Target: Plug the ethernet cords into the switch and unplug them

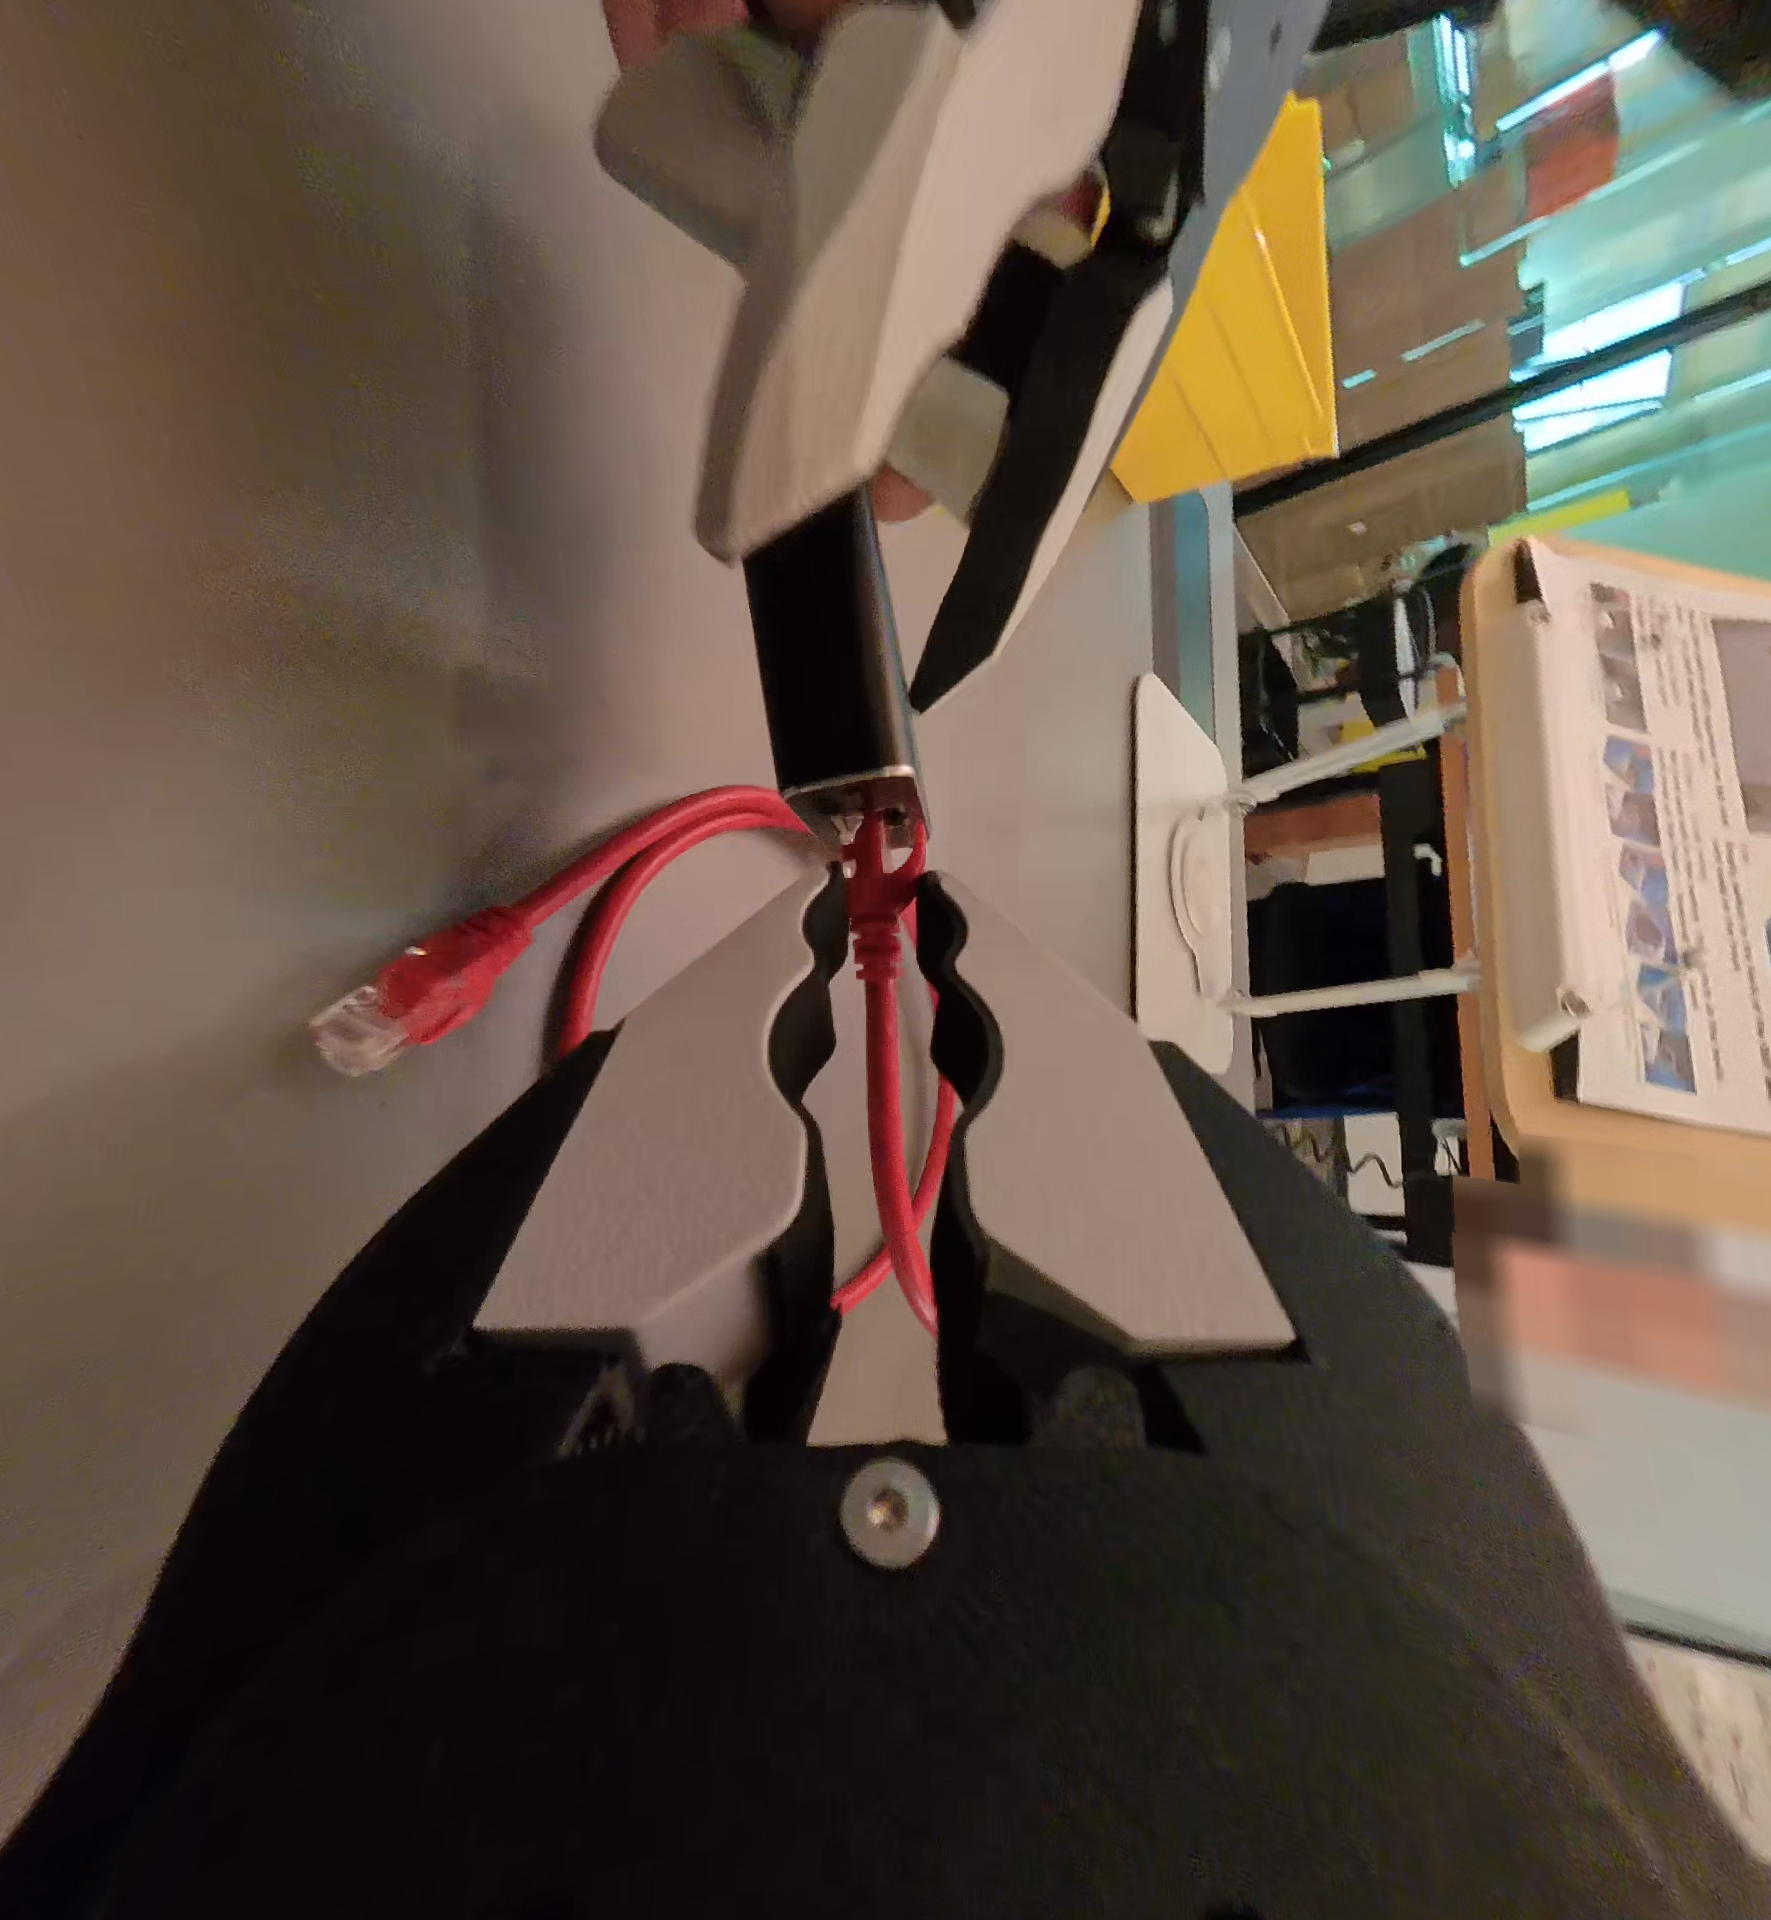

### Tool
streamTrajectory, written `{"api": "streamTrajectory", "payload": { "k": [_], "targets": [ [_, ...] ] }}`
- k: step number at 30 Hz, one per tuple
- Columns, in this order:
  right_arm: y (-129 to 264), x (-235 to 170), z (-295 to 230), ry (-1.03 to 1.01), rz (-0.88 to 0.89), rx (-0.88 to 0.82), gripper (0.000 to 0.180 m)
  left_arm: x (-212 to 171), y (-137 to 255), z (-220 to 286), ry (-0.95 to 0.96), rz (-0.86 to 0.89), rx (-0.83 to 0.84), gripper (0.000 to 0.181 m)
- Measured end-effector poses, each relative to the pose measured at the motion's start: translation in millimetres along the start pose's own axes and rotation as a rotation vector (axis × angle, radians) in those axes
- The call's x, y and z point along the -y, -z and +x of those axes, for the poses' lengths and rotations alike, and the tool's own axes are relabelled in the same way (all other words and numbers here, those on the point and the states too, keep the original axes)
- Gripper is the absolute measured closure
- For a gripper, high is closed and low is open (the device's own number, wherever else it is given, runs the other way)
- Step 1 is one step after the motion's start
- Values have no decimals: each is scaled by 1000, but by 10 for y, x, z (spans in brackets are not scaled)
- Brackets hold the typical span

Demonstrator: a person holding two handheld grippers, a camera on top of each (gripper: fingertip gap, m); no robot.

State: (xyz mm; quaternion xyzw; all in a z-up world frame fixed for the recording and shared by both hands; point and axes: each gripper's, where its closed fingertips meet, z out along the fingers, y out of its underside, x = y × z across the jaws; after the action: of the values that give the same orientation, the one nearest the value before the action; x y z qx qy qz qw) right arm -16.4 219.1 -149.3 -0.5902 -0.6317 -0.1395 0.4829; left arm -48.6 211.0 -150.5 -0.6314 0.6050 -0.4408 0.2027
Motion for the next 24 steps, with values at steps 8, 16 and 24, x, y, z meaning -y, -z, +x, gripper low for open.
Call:
{"api": "streamTrajectory", "payload": {
  "k": [8, 16, 24],
  "targets": [
    [120, -4, 290, 60, -18, -202, 169, 227, 64, -61, 143, 258, -15, 75],
    [65, 188, 40, 195, -6, -101, 169, -12, -115, -44, -156, -89, 119, 93],
    [71, 315, -63, 228, 29, -71, 169, -244, -267, 116, -274, -276, 71, 100]
  ]
}}
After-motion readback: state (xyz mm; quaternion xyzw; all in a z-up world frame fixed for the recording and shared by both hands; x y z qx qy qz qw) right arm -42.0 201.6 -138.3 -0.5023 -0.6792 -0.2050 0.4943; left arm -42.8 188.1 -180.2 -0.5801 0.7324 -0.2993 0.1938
